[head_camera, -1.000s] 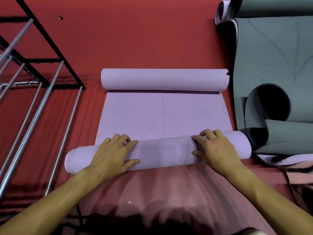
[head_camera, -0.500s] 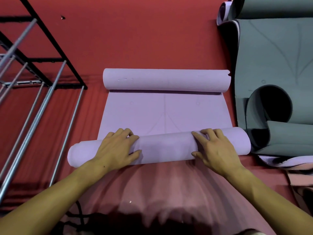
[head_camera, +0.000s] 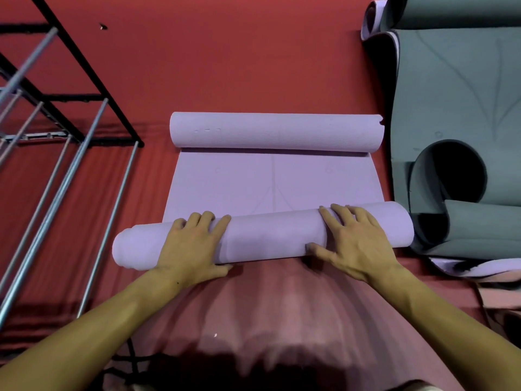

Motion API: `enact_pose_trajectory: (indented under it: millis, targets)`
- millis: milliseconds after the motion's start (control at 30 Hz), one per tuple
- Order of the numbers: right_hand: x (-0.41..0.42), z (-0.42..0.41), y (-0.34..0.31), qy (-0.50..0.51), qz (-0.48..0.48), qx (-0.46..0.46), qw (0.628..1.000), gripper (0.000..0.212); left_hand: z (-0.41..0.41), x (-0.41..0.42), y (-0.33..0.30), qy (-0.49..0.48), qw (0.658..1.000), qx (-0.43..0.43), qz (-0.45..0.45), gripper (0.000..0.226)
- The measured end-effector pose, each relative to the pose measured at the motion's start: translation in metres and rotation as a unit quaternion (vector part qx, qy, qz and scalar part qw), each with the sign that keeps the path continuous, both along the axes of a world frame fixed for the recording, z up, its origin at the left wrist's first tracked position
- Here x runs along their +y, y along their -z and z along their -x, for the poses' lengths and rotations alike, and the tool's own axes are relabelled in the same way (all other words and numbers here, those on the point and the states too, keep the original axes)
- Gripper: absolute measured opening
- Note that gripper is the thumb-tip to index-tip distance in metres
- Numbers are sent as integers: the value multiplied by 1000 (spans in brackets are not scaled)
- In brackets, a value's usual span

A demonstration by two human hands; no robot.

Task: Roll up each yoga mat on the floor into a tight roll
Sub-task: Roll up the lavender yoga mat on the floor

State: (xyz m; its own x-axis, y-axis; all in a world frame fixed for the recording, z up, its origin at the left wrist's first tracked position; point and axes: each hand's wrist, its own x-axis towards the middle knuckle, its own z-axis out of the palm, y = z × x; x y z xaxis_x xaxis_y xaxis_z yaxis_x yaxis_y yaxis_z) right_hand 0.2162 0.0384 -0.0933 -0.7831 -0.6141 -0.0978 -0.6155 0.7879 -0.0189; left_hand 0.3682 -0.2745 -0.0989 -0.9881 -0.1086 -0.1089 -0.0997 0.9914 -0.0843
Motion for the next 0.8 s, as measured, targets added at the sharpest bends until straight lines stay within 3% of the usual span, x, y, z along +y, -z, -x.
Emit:
enact_pose_trajectory:
  millis: [100, 200, 467, 800]
  targets:
    - [0, 3, 6, 0, -6, -12, 1000, 108, 1, -4, 2, 0, 1000, 3, -4, 94]
    - [1, 8, 9, -10, -11, -14, 1000, 101, 1, -7, 2, -7, 1000, 13, -13, 88]
    - [1, 21, 17, 2, 17, -2, 1000, 106, 5, -11, 14, -33, 999, -8, 19, 111]
    - [8, 24, 5, -32, -12, 5, 999, 112, 8, -24, 2, -22, 999, -47, -16, 97]
